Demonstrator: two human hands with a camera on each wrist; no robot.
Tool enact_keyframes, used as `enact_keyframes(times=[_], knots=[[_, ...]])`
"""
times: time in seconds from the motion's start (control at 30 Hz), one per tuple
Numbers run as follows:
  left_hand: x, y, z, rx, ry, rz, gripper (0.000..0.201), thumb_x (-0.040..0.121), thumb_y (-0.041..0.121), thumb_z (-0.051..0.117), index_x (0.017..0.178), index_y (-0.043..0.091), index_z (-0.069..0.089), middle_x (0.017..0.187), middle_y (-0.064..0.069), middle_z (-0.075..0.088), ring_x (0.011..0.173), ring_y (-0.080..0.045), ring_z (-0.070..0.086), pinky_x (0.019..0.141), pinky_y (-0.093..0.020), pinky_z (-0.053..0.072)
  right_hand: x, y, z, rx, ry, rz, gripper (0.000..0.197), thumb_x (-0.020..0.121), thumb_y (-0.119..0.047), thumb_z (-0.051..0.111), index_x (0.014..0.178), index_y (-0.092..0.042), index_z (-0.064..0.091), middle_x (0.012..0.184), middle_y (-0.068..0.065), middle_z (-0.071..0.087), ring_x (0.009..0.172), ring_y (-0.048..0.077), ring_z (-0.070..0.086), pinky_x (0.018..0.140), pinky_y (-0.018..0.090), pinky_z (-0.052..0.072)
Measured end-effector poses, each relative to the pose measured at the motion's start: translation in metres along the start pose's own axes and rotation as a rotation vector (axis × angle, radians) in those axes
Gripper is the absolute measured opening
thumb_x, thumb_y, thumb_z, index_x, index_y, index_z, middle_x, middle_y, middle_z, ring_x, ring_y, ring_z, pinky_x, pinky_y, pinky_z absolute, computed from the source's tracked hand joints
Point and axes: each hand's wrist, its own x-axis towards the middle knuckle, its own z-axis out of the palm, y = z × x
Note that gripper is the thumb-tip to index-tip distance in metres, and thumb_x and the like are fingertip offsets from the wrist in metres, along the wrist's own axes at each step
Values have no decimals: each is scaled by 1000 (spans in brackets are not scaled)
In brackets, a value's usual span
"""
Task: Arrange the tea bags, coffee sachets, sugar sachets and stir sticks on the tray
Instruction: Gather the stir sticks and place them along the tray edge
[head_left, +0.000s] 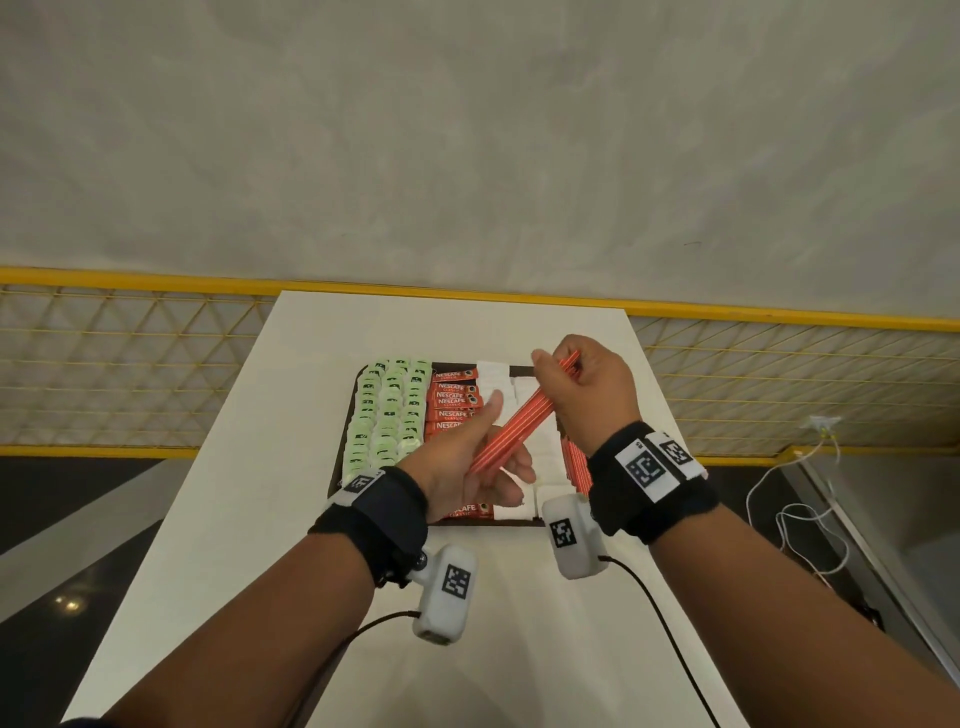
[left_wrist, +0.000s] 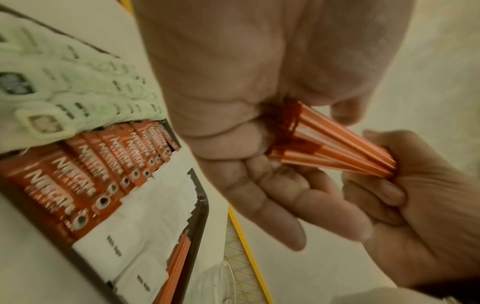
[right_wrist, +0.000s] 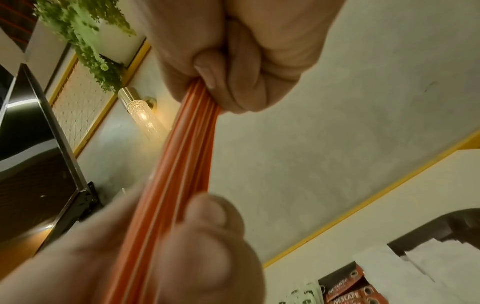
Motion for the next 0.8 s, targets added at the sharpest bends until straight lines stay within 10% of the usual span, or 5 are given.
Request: enact_keyframes(times=[0.2,0.37,0.8], knots=[[5,-12,-3,-309,194,37,65,99,54,39,116,-4,63,92,-17,70,62,-21,68,61,-31,60,-14,-6,18,-85,-1,-90,35,92,-44,57,68,-20,51,57,-5,53,53,15,52,56,38,50],[5,-16,-12,-339,326,3,45,93,47,59,100,3,65,72,-7,62,44,-6,47,38,-16,46,-25,-7,34,-93,-97,-130,38,96,-52,47,72,-23,51,63,2,58,59,22,61,61,46,52],[-6,-8,-36,-212,290,-264,46,98,48,50,73,11,58,60,0,52,37,-3,40,31,-13,36,-23,-12,54,-214,-5,7,31,96,-40,53,70,-23,52,58,-1,60,52,15,60,60,35,54]])
